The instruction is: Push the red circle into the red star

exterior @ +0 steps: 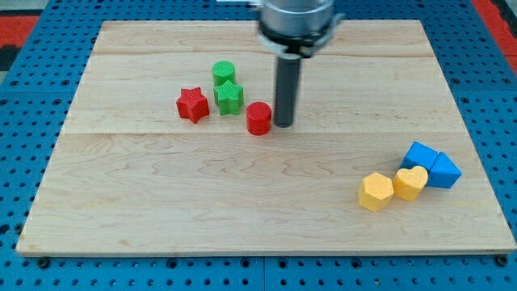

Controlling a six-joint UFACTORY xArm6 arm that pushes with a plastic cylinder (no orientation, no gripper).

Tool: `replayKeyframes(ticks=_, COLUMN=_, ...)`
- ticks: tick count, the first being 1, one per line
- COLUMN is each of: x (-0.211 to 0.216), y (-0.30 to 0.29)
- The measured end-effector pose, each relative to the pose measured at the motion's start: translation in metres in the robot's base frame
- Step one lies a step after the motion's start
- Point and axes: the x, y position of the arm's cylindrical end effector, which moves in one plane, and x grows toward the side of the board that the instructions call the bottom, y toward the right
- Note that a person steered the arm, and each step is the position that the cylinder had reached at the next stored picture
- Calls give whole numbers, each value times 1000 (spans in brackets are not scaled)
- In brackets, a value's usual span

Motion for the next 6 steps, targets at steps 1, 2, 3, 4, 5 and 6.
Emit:
replayKeyframes(ticks=1, x=2, y=-49)
replayKeyframes(ticks=2, x=0, y=-56)
replayKeyframes(ticks=3, x=-5, y=-56)
replayKeyframes(ticks=4, x=-16, y=-56)
replayKeyframes(ticks=5, x=-30, y=-56)
replayKeyframes(ticks=6, x=-46, y=-56)
